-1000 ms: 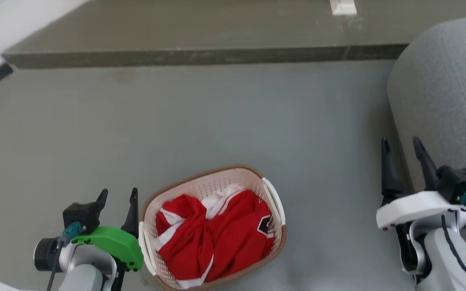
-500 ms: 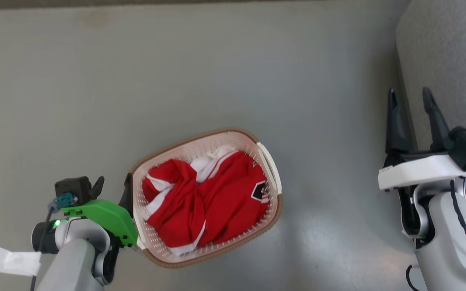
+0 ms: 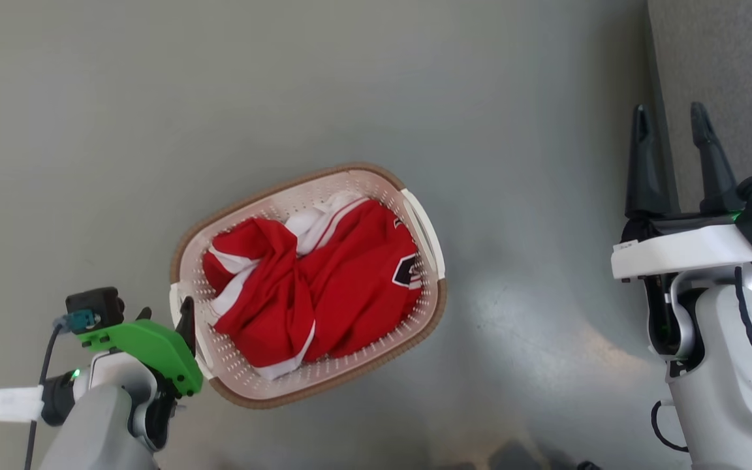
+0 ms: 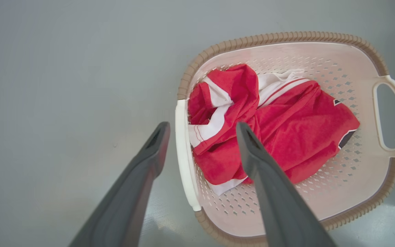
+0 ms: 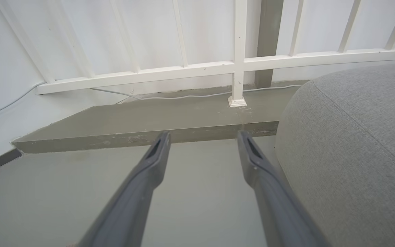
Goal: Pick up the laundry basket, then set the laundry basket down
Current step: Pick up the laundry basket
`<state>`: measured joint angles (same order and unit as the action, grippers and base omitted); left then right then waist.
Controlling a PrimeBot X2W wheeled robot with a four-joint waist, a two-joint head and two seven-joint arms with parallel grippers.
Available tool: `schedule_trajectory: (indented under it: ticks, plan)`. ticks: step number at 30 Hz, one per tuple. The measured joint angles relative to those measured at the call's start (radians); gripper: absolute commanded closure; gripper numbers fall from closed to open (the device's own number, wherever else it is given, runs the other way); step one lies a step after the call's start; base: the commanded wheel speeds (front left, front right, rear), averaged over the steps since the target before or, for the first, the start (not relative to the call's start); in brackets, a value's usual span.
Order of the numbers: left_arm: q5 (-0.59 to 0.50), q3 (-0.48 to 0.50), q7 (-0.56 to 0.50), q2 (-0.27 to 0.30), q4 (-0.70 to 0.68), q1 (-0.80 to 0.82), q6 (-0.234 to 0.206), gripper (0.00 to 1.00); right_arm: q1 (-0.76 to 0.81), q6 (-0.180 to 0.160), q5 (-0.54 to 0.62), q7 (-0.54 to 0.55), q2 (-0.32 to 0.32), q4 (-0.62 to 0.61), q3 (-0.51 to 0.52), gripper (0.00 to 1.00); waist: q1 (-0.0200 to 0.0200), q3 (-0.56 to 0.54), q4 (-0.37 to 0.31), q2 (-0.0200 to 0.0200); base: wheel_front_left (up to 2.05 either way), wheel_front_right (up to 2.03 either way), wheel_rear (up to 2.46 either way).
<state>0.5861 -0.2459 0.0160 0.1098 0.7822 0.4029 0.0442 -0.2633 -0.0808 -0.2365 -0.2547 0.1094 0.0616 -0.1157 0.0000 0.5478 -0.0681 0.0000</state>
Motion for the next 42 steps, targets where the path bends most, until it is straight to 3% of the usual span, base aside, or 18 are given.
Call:
schedule_trajectory:
  ticks: [12,37,38,39,40,41,42]
  plan:
    - [0.027,0.016,-0.034,-0.004,0.091,0.080,0.034,0.00,-0.021,0.001,0.009,0.000,-0.003,-0.039,0.010,0.00,0.0000,0.089,-0.011,0.0000,0.00,0.00,0.00]
    - [0.080,0.033,-0.068,-0.019,0.218,0.234,0.062,0.00,-0.044,0.010,0.019,0.000,-0.009,-0.066,0.019,0.00,0.0000,0.248,-0.015,0.0000,0.00,0.00,0.00]
    - [0.080,0.033,-0.068,-0.020,0.221,0.239,0.063,0.34,-0.045,0.010,0.019,0.000,-0.009,-0.066,0.019,0.00,0.0000,0.254,-0.013,0.0000,0.00,0.00,0.00]
    - [0.080,0.033,-0.066,-0.021,0.226,0.244,0.066,0.53,-0.047,0.010,0.019,0.000,-0.010,-0.066,0.019,0.00,0.0000,0.259,-0.012,0.0000,0.00,0.00,0.00]
    - [0.080,0.033,-0.066,-0.021,0.232,0.249,0.069,0.85,-0.051,0.010,0.019,0.000,-0.011,-0.065,0.019,0.00,0.0000,0.264,-0.011,0.0000,0.00,0.00,0.00]
    - [0.080,0.032,-0.061,-0.021,0.239,0.253,0.070,1.00,-0.056,0.010,0.019,0.000,-0.012,-0.064,0.019,0.00,0.0000,0.268,-0.009,0.0000,0.00,0.00,0.00]
    - [0.080,0.032,-0.057,-0.021,0.243,0.255,0.070,1.00,-0.059,0.010,0.019,0.000,-0.012,-0.063,0.019,0.00,0.0000,0.271,-0.007,0.0000,0.00,0.00,0.00]
